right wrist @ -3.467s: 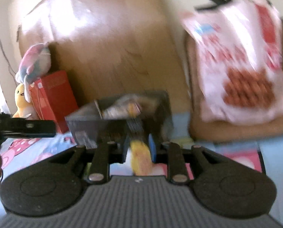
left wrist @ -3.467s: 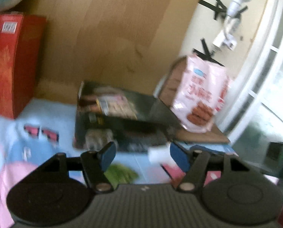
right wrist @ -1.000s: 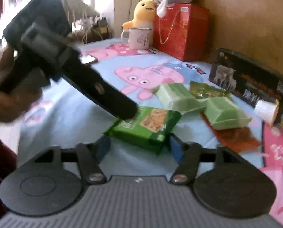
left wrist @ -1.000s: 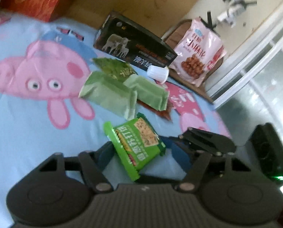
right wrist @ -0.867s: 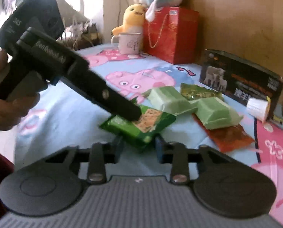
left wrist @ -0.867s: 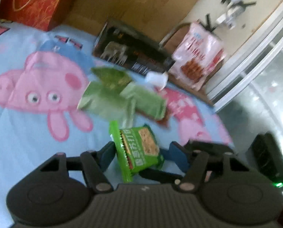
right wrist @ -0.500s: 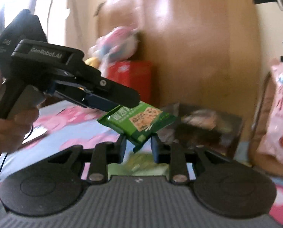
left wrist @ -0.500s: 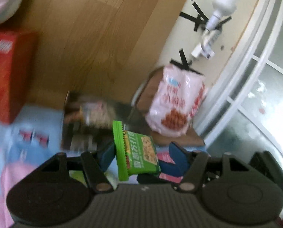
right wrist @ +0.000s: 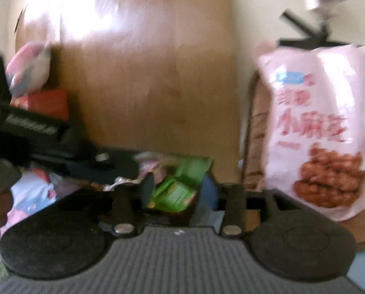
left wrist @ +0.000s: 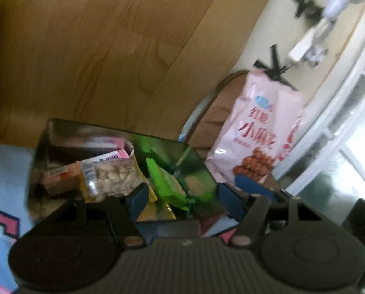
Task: Organize snacks
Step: 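Carry the green cracker pack over the black box and open the left tool, then move the left tool to the translucent green bag and grasp it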
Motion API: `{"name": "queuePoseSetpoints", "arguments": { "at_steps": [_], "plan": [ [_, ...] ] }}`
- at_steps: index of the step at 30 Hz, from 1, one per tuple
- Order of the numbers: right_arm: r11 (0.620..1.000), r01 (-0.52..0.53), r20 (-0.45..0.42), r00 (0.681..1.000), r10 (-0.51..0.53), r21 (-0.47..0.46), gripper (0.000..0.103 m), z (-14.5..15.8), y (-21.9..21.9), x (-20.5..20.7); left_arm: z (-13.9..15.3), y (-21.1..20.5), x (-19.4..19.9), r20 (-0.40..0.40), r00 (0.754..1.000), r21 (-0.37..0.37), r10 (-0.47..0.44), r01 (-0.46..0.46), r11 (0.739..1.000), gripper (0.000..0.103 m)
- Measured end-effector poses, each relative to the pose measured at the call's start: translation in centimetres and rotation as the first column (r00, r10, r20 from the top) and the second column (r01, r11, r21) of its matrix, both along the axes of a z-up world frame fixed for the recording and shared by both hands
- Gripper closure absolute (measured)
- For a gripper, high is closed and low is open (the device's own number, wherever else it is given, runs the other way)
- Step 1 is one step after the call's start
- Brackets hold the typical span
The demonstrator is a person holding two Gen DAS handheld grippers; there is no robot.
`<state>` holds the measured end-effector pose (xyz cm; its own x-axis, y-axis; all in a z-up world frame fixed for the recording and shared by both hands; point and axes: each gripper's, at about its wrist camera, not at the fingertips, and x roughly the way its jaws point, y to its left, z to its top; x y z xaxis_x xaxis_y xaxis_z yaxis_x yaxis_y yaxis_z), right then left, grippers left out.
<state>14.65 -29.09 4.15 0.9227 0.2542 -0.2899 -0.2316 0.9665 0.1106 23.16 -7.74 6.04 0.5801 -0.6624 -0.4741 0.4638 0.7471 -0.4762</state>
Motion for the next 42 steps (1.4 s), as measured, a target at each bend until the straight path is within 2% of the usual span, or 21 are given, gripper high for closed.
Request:
{"name": "queuePoseSetpoints", "arguments": {
  "at_steps": [2, 4, 7, 11, 12, 13, 16, 18, 19, 21, 24, 27, 32, 34, 36, 37, 38, 39, 40, 41, 42],
  "plan": [
    [0.997, -0.038, -0.019, 0.999, 0.039, 0.067, 0.052, -0.1, -1.0, -1.7, 0.1, 2.0, -1.4, 0.029, 0.999, -0.016, 0.016, -0.016, 1.000, 0.034],
    [0.984, -0.115, -0.080, 0.989, 0.127, 0.136, 0.052, -0.7, -1.0, -2.6, -0.3, 4.1, -2.8, 0.019, 0.999, -0.005, 0.037, -0.037, 0.999, 0.034],
    [0.955, -0.236, -0.181, 0.946, 0.268, 0.182, 0.053, -1.7, 0.5, -4.0, -2.1, 6.1, -4.1, -0.040, 0.996, 0.057, 0.082, -0.079, 0.995, 0.034],
    [0.935, -0.314, -0.292, 0.889, 0.351, 0.166, 0.053, -3.1, 4.1, -3.8, -5.4, 7.4, -5.1, -0.154, 0.981, 0.112, 0.119, -0.102, 0.988, 0.036],
    [0.931, -0.328, -0.324, 0.874, 0.363, 0.160, 0.056, -3.3, 5.0, -3.9, -6.2, 7.4, -5.4, -0.173, 0.976, 0.120, 0.129, -0.109, 0.987, 0.037],
    [0.921, -0.352, -0.352, 0.851, 0.390, 0.169, 0.065, -3.6, 5.9, -4.1, -6.2, 7.5, -6.3, -0.138, 0.980, 0.123, 0.141, -0.124, 0.985, 0.037],
    [0.903, -0.407, -0.344, 0.835, 0.429, 0.138, 0.064, -3.3, 7.5, -6.3, -6.3, 7.0, -8.2, -0.145, 0.986, 0.094, 0.078, -0.065, 0.993, 0.037],
    [0.880, -0.451, -0.355, 0.806, 0.474, 0.151, 0.062, -3.1, 8.1, -8.4, -6.4, 6.8, -9.9, -0.126, 0.990, 0.099, 0.054, -0.042, 0.994, 0.038],
    [0.868, -0.474, -0.352, 0.795, 0.493, 0.146, 0.056, -3.1, 8.2, -9.5, -6.4, 6.7, -10.8, -0.119, 0.992, 0.105, 0.044, -0.031, 0.994, 0.038],
    [0.848, -0.516, -0.363, 0.773, 0.521, 0.118, 0.054, -2.8, 8.2, -10.9, -6.4, 6.6, -12.2, -0.109, 0.994, 0.107, 0.032, -0.021, 0.994, 0.038],
    [0.849, -0.508, -0.358, 0.773, 0.523, 0.143, 0.054, -2.5, 6.9, -11.1, -5.7, 7.3, -13.8, -0.092, 0.995, 0.095, 0.034, -0.025, 0.995, 0.035],
    [0.889, -0.430, -0.328, 0.827, 0.457, 0.155, 0.054, -1.5, 5.4, -9.8, -4.7, 9.2, -13.6, -0.102, 0.992, 0.044, 0.075, -0.070, 0.997, 0.025],
    [0.923, -0.285, -0.340, 0.867, 0.364, 0.259, 0.054, -1.9, 4.5, -4.7, -6.5, 11.0, -10.0, -0.276, 0.953, -0.062, 0.125, -0.148, 0.987, 0.024],
    [0.927, -0.262, -0.361, 0.865, 0.349, 0.268, 0.054, -2.5, 5.0, -2.9, -7.0, 11.1, -9.5, -0.288, 0.950, -0.103, 0.117, -0.152, 0.983, 0.022],
    [0.924, -0.272, -0.400, 0.841, 0.364, 0.268, 0.054, -3.5, 5.8, -1.9, -7.1, 11.0, -9.2, -0.289, 0.950, -0.114, 0.114, -0.153, 0.982, 0.022],
    [0.913, -0.290, -0.424, 0.816, 0.392, 0.286, 0.056, -4.1, 6.6, -1.4, -7.3, 10.9, -9.2, -0.287, 0.952, -0.122, 0.110, -0.150, 0.981, 0.022],
    [0.908, -0.306, -0.405, 0.821, 0.403, 0.285, 0.058, -4.2, 7.3, -1.5, -7.4, 10.9, -9.1, -0.284, 0.953, -0.130, 0.106, -0.147, 0.980, 0.021],
    [0.901, -0.333, -0.412, 0.806, 0.424, 0.276, 0.072, -4.3, 8.0, -1.5, -7.4, 10.9, -9.1, -0.279, 0.954, -0.133, 0.107, -0.149, 0.980, 0.018],
    [0.907, -0.330, -0.402, 0.817, 0.413, 0.261, 0.078, -4.2, 8.5, -1.7, -7.3, 11.1, -9.2, -0.272, 0.955, -0.131, 0.116, -0.156, 0.979, 0.014],
    [0.898, -0.334, -0.402, 0.809, 0.429, 0.286, 0.085, -4.2, 8.5, -1.6, -7.4, 11.2, -9.1, -0.275, 0.955, -0.137, 0.113, -0.155, 0.978, 0.014],
    [0.884, -0.318, -0.401, 0.801, 0.444, 0.343, 0.087, -4.3, 8.0, -1.5, -7.4, 11.5, -9.1, -0.285, 0.952, -0.152, 0.110, -0.158, 0.976, 0.014]
  ]
}}
